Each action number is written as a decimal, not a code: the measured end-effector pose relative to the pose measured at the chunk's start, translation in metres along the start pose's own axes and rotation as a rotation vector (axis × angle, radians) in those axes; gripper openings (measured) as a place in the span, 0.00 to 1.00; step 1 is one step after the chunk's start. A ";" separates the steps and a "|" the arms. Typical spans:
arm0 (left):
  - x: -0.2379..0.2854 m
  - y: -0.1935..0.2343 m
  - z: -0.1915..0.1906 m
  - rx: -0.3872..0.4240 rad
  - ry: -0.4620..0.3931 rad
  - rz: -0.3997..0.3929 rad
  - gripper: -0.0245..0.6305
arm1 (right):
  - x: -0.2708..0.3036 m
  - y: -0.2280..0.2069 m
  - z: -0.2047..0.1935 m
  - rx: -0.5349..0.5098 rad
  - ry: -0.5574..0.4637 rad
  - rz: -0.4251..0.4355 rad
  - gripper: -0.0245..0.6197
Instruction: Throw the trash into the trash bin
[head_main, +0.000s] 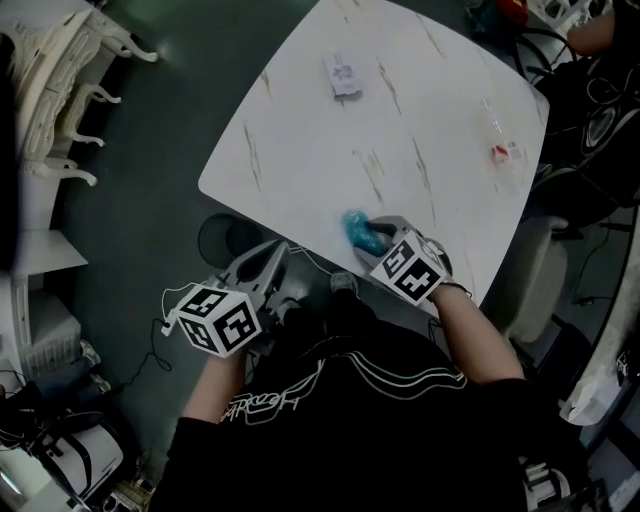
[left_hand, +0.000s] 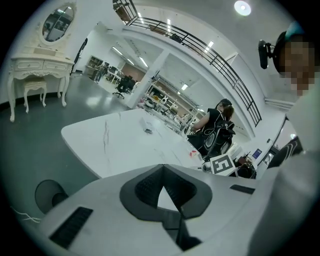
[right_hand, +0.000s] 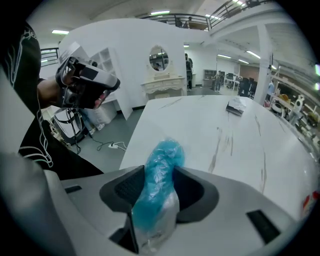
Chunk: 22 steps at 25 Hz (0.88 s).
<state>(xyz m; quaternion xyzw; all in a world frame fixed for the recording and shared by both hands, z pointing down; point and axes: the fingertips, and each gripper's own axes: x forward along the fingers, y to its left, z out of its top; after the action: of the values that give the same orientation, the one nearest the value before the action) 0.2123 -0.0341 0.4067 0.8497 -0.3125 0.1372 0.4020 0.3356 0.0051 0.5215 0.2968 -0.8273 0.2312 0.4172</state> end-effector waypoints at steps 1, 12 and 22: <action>-0.002 0.004 -0.001 0.009 0.000 0.009 0.04 | 0.001 -0.001 0.000 -0.007 0.008 -0.011 0.36; -0.032 0.032 -0.018 -0.032 -0.005 0.011 0.04 | -0.003 0.017 0.014 0.011 0.051 -0.053 0.16; -0.092 0.068 -0.004 -0.042 -0.054 -0.007 0.04 | -0.048 0.058 0.143 0.046 -0.263 -0.099 0.15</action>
<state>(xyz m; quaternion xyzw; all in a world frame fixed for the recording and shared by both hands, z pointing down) 0.0985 -0.0254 0.4050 0.8456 -0.3229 0.1063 0.4116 0.2399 -0.0288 0.3961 0.3744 -0.8536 0.1882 0.3094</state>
